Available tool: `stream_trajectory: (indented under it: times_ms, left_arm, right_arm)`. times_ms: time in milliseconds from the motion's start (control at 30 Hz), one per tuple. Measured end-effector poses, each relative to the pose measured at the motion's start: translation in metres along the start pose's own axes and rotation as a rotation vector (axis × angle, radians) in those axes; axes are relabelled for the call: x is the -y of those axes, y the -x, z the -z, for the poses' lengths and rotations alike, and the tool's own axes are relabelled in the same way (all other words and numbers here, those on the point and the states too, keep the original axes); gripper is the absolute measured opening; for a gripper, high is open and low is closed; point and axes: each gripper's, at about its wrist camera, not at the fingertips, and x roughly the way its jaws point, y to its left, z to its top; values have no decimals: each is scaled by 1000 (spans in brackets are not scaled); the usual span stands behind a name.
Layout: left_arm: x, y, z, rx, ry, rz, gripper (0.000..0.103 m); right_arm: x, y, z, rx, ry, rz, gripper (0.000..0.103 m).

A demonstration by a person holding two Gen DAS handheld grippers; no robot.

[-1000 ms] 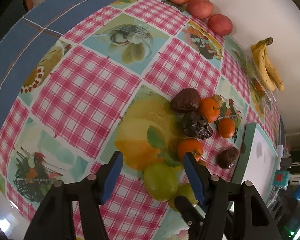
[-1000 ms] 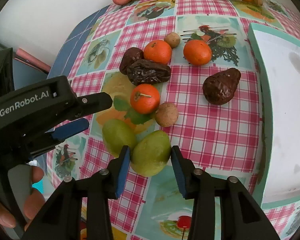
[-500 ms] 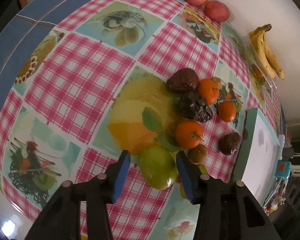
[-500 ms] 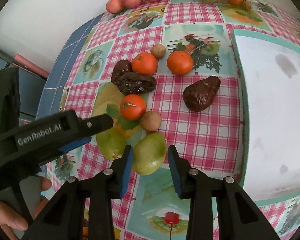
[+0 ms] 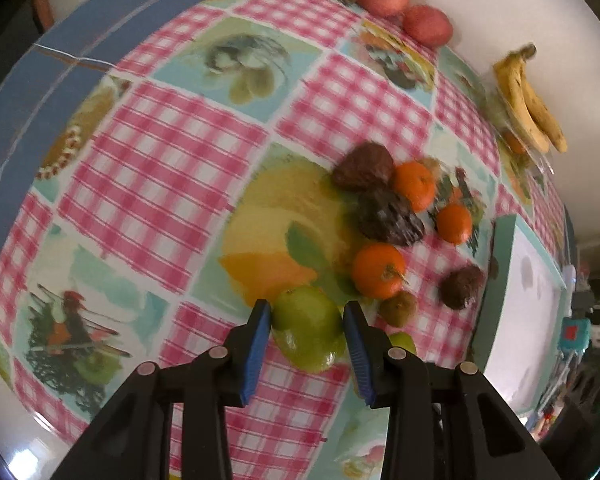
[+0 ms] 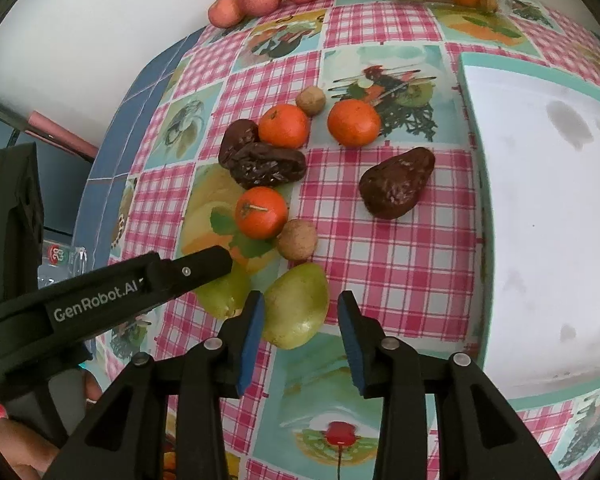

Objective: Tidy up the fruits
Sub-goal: 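Close the right gripper on the large green pear and lift it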

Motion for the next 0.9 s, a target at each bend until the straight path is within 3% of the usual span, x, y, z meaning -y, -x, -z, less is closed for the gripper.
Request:
stream_trajectory:
  times_ms: [67,367,500,767,900]
  left_arm:
    - [-9,4,-3,16,21,-5,40]
    - [-13,4,-4,22,33,-9,40]
    - [-9,0,-7,28,33,-15,41]
    - [-4,-13,-11,-8,39,24,43]
    - [2,-17,-9,-15,18,18,43]
  right_arm:
    - [0,-4,1,-7,-7,4,51]
    - [-5,-21,3,-42,-20,-47,51]
    - [-10,-21,5,-33,-7,-59,42]
    - [-4,-5,0,12,-16,8,41]
    - [4,8,-3,26,-16,105,41]
